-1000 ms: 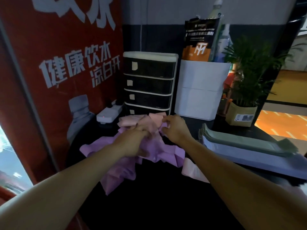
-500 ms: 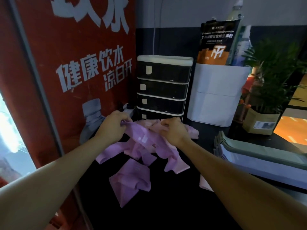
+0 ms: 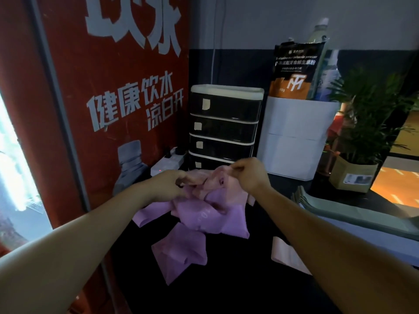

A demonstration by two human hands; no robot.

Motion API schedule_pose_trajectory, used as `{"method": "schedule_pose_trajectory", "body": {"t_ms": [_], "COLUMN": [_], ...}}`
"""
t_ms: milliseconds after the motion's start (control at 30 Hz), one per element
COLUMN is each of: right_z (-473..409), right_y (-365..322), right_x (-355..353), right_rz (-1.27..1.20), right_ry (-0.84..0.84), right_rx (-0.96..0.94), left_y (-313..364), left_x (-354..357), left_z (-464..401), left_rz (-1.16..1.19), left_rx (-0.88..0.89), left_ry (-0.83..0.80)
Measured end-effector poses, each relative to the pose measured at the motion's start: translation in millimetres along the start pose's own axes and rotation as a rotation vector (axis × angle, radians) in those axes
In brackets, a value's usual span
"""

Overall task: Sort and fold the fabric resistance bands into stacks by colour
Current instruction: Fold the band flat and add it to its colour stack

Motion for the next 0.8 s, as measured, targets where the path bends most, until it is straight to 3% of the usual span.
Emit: {"method": "schedule_pose_trajectory", "body": {"t_ms": [267,433,533,800], "right_z": [10.1,29.2,43.6,83.3], "right_y": [-43.6,-58.6,-61.8,-45.2], "right_x": [-58.3,-83.2,-94.7,-114.9], "right_rz": [-0.051,-0.064,-0.125,-0.294], "right_ry": [0.157,0.145,0.136,0.103], "right_rx": [-0.15,-0.228,-0.256,-0.178], "left_y": [43.3,81.0,100.4,133.4], "left_x": [-8.4,-6.4,3.0,51.7], "left_z": [-9.5,-10.6,-9.1,2.4], "left_rz": [0.065,0.131,0.279,0.628], "left_rx": [0.135,0.233,0.278,0.359], "left_ry": [0.426,0.508,0.417,-0.059]}}
Point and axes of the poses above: each hand's wrist, its own z-axis away from the middle knuckle, its own x-axis out of the palm, y = z × x, the point moved 2 cm from there along -z, towards the middle knuckle, and after that the axes turned 15 degrees about -y, right-handed, at the moved point
